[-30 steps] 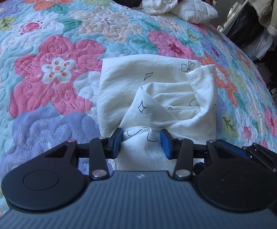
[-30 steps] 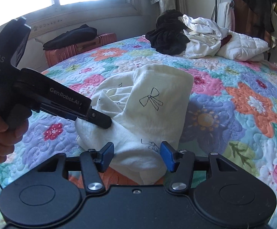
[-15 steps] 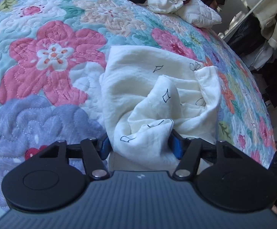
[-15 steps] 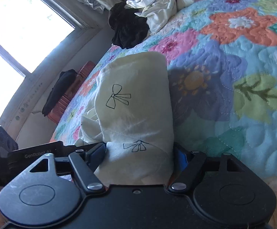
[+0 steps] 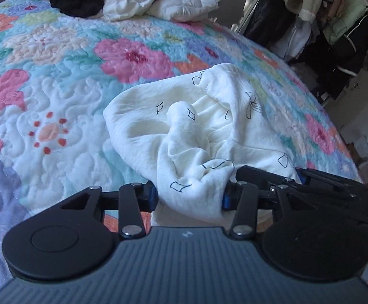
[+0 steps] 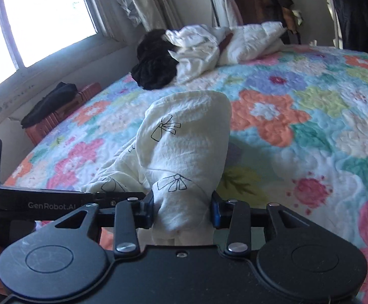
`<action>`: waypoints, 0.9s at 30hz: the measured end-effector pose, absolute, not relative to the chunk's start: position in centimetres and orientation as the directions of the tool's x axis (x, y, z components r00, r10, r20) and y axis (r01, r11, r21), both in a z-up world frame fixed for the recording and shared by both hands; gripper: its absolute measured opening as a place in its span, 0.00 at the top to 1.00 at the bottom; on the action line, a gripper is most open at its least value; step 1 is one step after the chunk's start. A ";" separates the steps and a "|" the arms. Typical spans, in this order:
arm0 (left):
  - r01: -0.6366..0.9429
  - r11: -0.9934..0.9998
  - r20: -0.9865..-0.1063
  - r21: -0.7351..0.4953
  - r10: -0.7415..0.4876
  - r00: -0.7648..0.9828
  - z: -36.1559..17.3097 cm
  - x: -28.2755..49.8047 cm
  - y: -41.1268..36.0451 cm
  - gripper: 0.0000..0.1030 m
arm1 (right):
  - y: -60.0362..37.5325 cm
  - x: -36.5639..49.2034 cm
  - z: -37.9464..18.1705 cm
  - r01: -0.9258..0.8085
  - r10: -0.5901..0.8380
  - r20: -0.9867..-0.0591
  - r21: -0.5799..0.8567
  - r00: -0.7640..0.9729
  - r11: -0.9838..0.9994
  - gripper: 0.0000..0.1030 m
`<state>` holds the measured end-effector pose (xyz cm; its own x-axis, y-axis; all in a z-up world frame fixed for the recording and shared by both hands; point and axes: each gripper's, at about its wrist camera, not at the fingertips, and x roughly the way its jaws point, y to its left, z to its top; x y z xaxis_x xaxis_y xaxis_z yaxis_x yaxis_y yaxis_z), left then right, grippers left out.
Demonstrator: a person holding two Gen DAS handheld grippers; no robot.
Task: Fold clothes
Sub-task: 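Release the folded nightgown and pull both grippers back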
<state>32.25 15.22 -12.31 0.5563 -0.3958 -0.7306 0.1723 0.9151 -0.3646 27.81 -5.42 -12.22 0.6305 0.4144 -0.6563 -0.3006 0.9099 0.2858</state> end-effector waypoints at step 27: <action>0.217 0.908 -0.695 -0.357 -0.414 0.588 -8.7 29.1 18.0 0.39 | -4.3 24.2 -9.4 -0.416 0.503 -0.570 0.288 0.650 0.863 0.62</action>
<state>29.06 17.98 -8.71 0.5882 -0.4139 -0.6948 0.2169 0.9084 -0.3575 24.20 -4.32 -9.44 0.6498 0.5035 -0.5695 -0.4160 0.8626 0.2880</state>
